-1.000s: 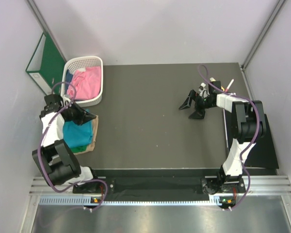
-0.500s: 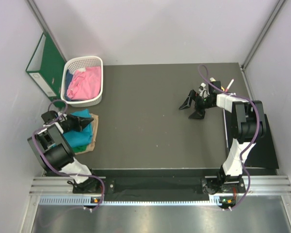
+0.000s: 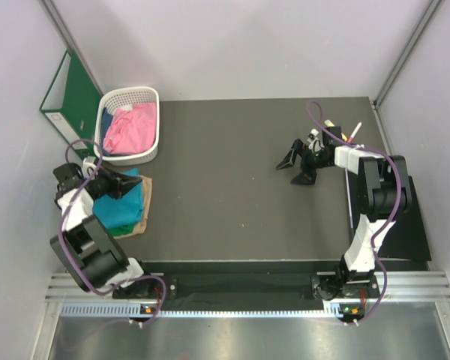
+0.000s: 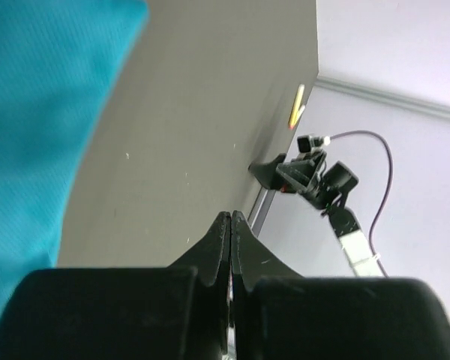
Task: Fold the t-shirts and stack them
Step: Smooth out wrinkles on the folded tshirt
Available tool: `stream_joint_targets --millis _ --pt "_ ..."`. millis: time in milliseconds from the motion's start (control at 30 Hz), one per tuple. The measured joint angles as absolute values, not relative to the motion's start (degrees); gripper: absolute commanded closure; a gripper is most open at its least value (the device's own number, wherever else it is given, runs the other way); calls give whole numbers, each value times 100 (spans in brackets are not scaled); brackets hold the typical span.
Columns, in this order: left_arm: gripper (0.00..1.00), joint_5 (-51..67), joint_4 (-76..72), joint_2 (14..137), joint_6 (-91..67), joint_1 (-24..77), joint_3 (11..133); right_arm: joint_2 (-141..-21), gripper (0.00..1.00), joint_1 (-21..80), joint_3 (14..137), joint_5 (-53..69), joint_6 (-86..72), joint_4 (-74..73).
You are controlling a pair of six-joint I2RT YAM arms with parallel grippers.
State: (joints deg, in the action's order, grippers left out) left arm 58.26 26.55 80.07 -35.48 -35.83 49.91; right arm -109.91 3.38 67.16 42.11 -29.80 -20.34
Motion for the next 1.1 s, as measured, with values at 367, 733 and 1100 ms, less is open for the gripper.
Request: stream_joint_targets --millis 367,733,1100 --pt "100 5634 3339 7150 -3468 -3535 2681 -11000 1 338 6716 4187 -3103 -1925" --pt "100 5325 3369 7522 -3597 -3514 3089 -11000 0 338 6672 4191 -3170 -1802" --pt "83 4657 4167 7288 -2469 -3022 5540 -10997 0 338 6608 4257 -3282 -1673"
